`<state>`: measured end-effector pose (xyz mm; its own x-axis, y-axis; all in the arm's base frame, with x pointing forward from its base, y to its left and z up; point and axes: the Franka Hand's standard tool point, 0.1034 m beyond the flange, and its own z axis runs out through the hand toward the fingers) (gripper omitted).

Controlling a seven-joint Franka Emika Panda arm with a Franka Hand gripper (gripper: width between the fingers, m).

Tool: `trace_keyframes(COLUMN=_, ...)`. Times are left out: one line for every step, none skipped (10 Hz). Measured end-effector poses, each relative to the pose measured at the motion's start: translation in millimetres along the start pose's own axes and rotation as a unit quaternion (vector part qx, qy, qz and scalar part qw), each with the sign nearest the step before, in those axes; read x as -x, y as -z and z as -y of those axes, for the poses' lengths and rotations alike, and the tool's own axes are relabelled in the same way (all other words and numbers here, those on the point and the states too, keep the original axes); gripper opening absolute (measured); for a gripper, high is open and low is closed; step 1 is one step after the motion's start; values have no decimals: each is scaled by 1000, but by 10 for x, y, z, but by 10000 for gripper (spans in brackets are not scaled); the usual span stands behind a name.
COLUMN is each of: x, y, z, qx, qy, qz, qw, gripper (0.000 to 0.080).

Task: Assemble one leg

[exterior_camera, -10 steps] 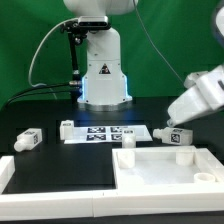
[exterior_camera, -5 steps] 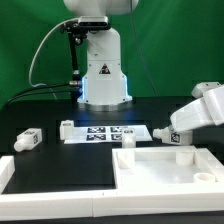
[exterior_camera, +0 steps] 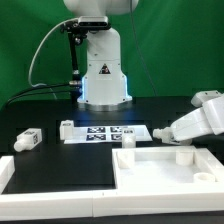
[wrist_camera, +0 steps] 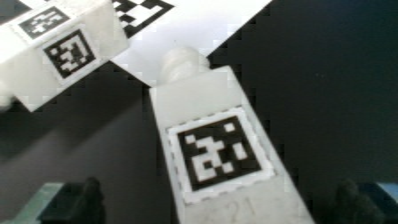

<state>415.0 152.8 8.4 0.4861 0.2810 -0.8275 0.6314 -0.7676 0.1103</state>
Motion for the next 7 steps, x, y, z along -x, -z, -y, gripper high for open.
trace_keyframes(x=0, y=-3, z=-6, qx=-1, qy=0, qz=0, qw=1000, gripper=548)
trace_keyframes(x=1, y=-5, z=-11, qx=-1, qy=-1, qz=0, qw=1000, gripper=410)
trace_keyframes(x=3, y=-6, z=-16, qx=-2, qy=-1, qz=1, qw=1000, gripper=284)
trace_keyframes(x=7, y=-2, z=-25, qx=-2, qy=-1, qz=1, qw=1000, gripper=284)
trace_keyframes(x=55, y=76, z=-87, qx=-6, qy=3, qz=-1, qw=1000, gripper=284)
trace_keyframes(x=215, y=252, z=-229, qx=-23, qy=2, qz=-6, qw=1000, gripper=284)
trace_keyframes(x=390, y=453, z=-451, qx=-51, qy=-4, qz=-18, qw=999, gripper=284)
